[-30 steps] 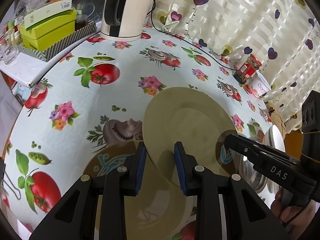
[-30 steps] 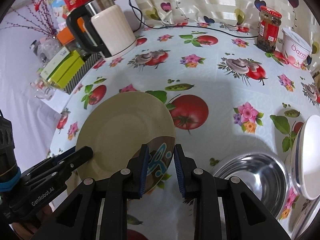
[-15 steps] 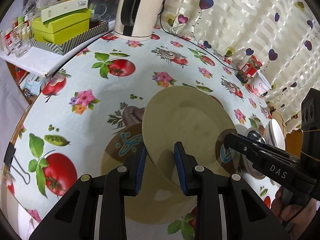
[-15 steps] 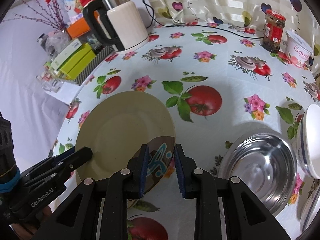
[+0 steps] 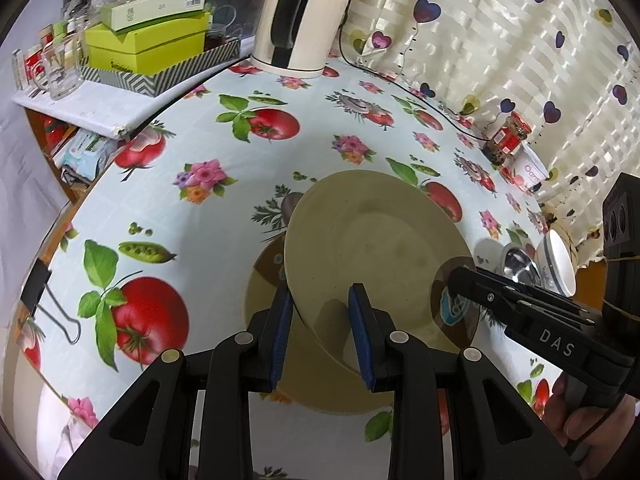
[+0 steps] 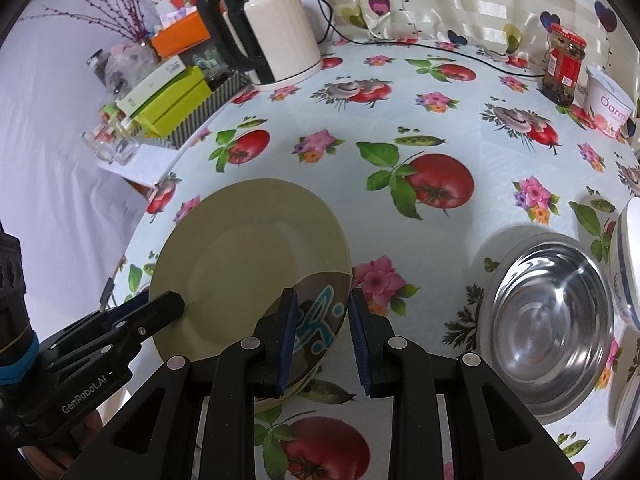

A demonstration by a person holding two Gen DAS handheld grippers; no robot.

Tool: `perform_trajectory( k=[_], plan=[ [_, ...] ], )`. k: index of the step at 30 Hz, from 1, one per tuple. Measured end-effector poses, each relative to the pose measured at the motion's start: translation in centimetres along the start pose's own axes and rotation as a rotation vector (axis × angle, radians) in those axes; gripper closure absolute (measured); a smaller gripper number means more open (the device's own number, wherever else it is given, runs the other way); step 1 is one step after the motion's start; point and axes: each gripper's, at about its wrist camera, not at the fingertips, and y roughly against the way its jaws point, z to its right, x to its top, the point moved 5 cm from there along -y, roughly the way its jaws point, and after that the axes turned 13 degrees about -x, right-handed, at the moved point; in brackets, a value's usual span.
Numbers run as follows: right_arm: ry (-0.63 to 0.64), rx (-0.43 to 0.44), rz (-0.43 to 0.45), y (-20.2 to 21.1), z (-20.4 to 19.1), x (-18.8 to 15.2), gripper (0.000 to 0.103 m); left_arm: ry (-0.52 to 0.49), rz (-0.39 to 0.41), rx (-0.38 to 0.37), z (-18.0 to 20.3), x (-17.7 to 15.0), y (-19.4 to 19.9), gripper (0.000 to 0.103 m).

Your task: Organize plates and bowls

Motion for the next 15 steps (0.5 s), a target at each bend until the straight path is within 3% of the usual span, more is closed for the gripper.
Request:
perform_trajectory(
  k=[15],
  plan=[
    [0.046,0.015,-0.032,-1.4,-1.7,-1.5,0.077,0.022,-0.022,0.031,-1.6,-1.6,-0.1,0.073]
  ],
)
